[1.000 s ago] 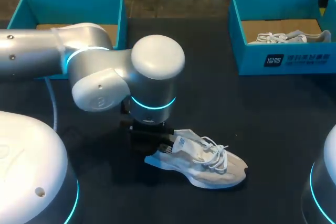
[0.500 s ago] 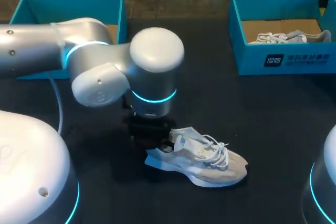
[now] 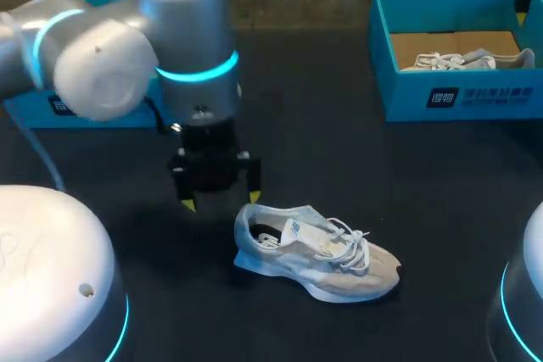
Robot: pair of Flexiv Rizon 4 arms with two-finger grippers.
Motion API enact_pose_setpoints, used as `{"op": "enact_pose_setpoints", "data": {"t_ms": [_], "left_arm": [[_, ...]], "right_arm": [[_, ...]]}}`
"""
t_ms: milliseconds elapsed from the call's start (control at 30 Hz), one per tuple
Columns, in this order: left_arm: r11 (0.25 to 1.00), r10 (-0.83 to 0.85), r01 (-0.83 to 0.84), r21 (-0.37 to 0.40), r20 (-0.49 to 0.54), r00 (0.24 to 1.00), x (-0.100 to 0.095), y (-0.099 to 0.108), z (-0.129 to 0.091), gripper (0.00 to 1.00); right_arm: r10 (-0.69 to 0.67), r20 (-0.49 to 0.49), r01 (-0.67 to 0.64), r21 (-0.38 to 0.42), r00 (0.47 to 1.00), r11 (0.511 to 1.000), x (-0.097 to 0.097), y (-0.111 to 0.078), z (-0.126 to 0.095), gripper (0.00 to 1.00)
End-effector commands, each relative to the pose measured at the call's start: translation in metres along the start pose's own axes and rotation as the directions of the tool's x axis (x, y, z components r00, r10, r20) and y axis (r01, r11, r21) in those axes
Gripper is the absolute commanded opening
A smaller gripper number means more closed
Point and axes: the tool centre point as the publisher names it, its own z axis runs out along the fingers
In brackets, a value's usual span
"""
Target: Take the shoe out of the shoebox, open the shoe tongue, remove and reinsert the insole, then place the shoe into the shoebox
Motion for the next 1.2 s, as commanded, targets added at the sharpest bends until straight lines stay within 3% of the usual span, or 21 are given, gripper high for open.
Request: {"op": "enact_pose_setpoints", "data": {"t_ms": [33, 133, 267, 667, 767, 800, 933, 1133, 1200], "left_arm": [[0.994, -0.060, 0.041, 0.100, 0.192, 0.980, 0.039, 0.002, -0.028, 1.00], [0.983, -0.137, 0.105, 0.148, 0.230, 0.963, 0.051, 0.002, -0.034, 1.00], [0.926, -0.321, 0.248, 0.285, 0.246, 0.915, 0.074, 0.009, -0.035, 1.00], [0.926, -0.321, 0.248, 0.285, 0.246, 0.915, 0.074, 0.009, -0.035, 1.00], [0.854, -0.471, 0.378, 0.358, 0.221, 0.854, 0.087, 0.016, -0.037, 1.00], [0.812, -0.517, 0.400, 0.426, 0.205, 0.831, 0.094, 0.018, -0.037, 1.00], [0.700, -0.643, 0.493, 0.517, 0.157, 0.749, 0.107, 0.032, -0.028, 1.00], [0.607, -0.699, 0.475, 0.637, 0.144, 0.701, 0.125, 0.032, -0.013, 1.00], [0.529, -0.754, 0.496, 0.689, 0.112, 0.648, 0.130, 0.029, -0.009, 1.00]], "right_arm": [[0.000, 0.001, 0.000, 0.000, 1.000, 1.000, 0.000, 0.000, 0.000, 1.00], [0.000, 0.001, 0.000, 0.000, 1.000, 1.000, 0.000, 0.000, 0.000, 1.00], [0.000, 0.001, 0.000, 0.000, 1.000, 1.000, 0.000, 0.000, 0.000, 1.00], [0.000, 0.001, 0.000, 0.000, 1.000, 1.000, 0.000, 0.000, 0.000, 1.00], [0.000, 0.001, 0.000, 0.000, 1.000, 1.000, 0.000, 0.000, 0.000, 1.00], [0.000, 0.001, 0.000, 0.000, 1.000, 1.000, 0.000, 0.000, 0.000, 1.00], [0.000, 0.001, 0.000, 0.000, 1.000, 1.000, 0.000, 0.000, 0.000, 1.00], [0.000, 0.001, 0.000, 0.000, 1.000, 1.000, 0.000, 0.000, 0.000, 1.00], [0.000, 0.001, 0.000, 0.000, 1.000, 1.000, 0.000, 0.000, 0.000, 1.00]]}}
